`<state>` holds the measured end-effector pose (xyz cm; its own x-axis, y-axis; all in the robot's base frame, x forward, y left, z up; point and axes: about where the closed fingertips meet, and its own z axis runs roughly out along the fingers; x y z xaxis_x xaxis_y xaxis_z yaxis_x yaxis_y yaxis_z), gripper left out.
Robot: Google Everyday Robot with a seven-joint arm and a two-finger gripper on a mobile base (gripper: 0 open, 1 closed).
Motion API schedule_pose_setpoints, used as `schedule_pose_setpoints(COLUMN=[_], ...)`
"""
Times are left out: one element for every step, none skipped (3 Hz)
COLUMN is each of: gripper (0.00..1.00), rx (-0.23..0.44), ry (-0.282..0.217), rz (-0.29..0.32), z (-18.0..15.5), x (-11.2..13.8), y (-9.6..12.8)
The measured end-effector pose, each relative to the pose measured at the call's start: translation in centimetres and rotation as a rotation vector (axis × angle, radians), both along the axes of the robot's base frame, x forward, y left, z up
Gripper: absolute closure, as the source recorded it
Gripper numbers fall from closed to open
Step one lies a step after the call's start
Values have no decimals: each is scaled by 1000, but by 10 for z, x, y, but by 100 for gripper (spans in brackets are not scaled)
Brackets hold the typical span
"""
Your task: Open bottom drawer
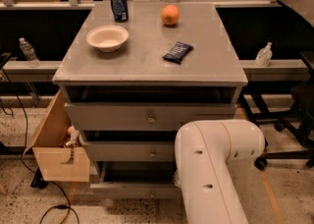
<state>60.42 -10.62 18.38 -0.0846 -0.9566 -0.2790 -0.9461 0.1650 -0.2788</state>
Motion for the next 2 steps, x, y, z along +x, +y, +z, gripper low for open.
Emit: schedule_pose_setpoints(gripper=[100,100], rx=[0,0], ry=[0,0], rz=[0,0], z=[0,0], x=[0,0], y=[0,0])
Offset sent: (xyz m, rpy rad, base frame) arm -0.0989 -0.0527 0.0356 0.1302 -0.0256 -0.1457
